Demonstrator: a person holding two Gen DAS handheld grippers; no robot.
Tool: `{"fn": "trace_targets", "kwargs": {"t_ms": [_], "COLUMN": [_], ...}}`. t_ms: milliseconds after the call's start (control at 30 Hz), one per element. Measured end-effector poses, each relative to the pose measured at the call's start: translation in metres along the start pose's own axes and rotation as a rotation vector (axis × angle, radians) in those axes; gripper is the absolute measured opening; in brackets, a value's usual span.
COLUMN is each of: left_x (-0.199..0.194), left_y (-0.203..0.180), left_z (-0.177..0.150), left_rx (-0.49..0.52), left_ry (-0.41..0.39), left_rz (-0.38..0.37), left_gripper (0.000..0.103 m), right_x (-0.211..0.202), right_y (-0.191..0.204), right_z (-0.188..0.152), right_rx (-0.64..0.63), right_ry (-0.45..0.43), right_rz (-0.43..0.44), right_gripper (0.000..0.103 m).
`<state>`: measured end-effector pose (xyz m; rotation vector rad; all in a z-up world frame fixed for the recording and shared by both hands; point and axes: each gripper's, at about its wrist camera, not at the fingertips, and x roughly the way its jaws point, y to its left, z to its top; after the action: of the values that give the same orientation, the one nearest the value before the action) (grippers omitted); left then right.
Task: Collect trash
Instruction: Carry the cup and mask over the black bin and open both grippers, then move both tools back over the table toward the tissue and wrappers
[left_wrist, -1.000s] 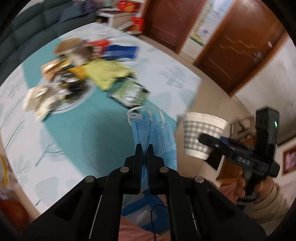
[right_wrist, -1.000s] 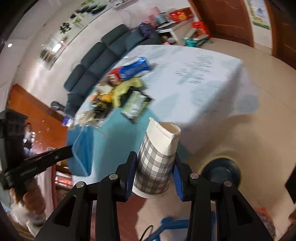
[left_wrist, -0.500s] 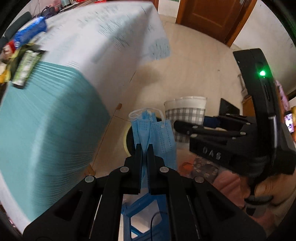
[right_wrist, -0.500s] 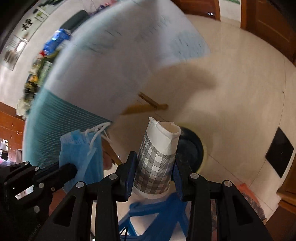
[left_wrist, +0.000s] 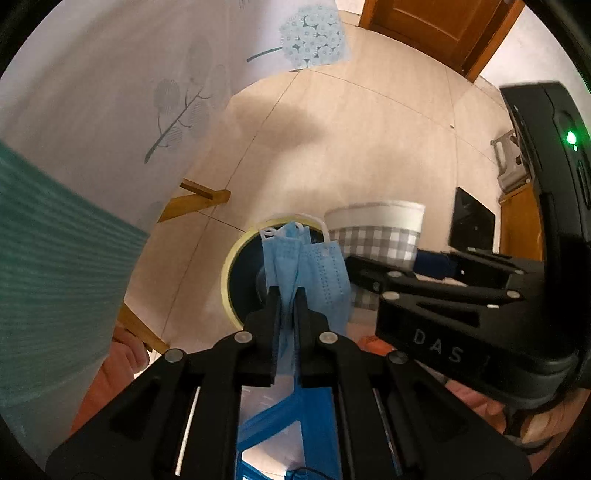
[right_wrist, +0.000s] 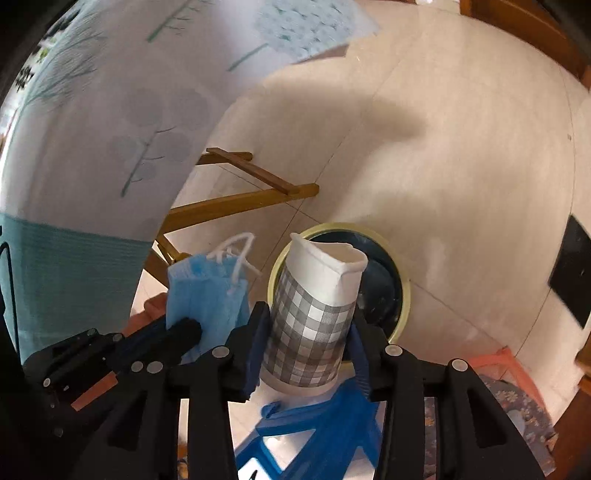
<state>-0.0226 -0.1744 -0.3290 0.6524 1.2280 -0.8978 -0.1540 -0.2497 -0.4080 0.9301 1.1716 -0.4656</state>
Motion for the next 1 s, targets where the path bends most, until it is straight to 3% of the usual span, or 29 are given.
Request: {"fn": "trace_targets", "kwargs": {"t_ms": [100, 200, 300, 367, 467, 1000], "left_x": [0.013, 0.024, 0.031, 0.036, 0.041, 0.033], "left_y": [0.005, 0.012, 0.022, 0.028, 0.036, 0.032], "left_z": [0.006, 0.013, 0.015, 0.018, 0.020, 0.015], "left_rx": [-0.013, -0.040, -0.059, -0.073, -0.098, -0.122], "left_ry": [0.004, 0.018, 0.034, 0.052, 0.051, 0.067], "left_rz": [0.021, 0.049, 0.065, 0.073, 0.074, 0.093], "left_gripper": [0.004, 0.012, 0.026, 0.044, 0.058, 0.061], "right_x": [0.004, 0.009, 0.016, 0.019, 0.026, 0.023], "right_y": [-0.004, -0.012, -0.018, -0.024, -0.027, -0.010], "right_z": [0.004, 0.005, 0.007, 0.008, 0.009, 0.000], "right_rx": [0.029, 0.080, 0.114, 0.134, 0.166, 0.086], "right_ry": [0.003, 0.023, 0.039, 0.047, 0.048, 0.037], "right_rz": [0.017, 0.020, 0.007, -0.006, 0.001, -0.078], "right_gripper": [0.048, 0.053, 0.057, 0.059, 0.065, 0.065]}}
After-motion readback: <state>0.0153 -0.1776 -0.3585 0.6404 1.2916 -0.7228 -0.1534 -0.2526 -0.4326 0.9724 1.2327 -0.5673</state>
